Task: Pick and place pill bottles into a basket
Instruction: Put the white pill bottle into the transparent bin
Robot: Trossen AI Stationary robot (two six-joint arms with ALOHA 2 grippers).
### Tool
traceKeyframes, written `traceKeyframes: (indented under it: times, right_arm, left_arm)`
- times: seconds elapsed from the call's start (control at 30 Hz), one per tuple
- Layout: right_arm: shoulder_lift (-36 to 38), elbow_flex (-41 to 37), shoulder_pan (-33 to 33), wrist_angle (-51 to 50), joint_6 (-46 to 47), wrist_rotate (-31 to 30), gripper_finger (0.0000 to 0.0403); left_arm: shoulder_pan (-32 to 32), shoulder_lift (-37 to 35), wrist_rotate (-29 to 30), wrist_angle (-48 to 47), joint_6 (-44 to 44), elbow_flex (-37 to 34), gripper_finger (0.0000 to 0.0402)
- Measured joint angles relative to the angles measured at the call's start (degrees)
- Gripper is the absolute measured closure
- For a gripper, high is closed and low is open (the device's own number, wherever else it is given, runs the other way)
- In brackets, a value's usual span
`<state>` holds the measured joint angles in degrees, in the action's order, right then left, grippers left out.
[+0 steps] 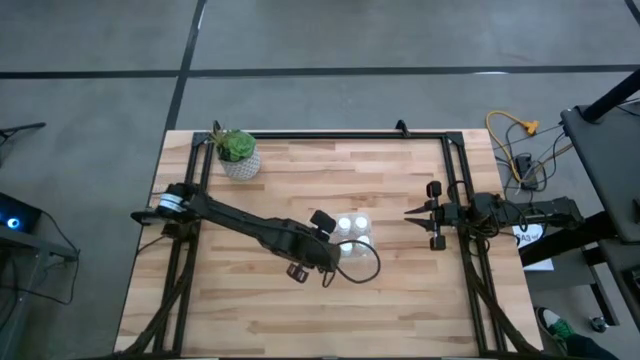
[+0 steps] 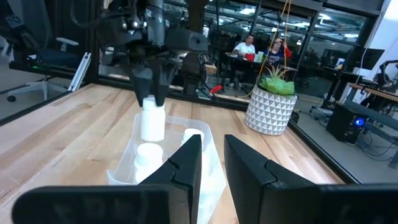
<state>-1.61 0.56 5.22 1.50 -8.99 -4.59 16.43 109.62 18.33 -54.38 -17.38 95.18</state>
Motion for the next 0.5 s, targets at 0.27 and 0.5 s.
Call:
traceKeyframes:
  times: [0.27, 0.5]
  right_arm:
    - [0.0, 0.0, 0.0, 0.0, 0.0, 0.0, 0.0344]
    - [0.0, 0.0, 0.0, 0.0, 0.0, 0.0, 0.0344]
  left_arm:
    - [-0.8, 1.6, 0.5, 0.7, 0.0, 0.0, 0.0271]
    - [-1.1, 1.6, 0.3, 3.5, 0.0, -0.1, 0.0271]
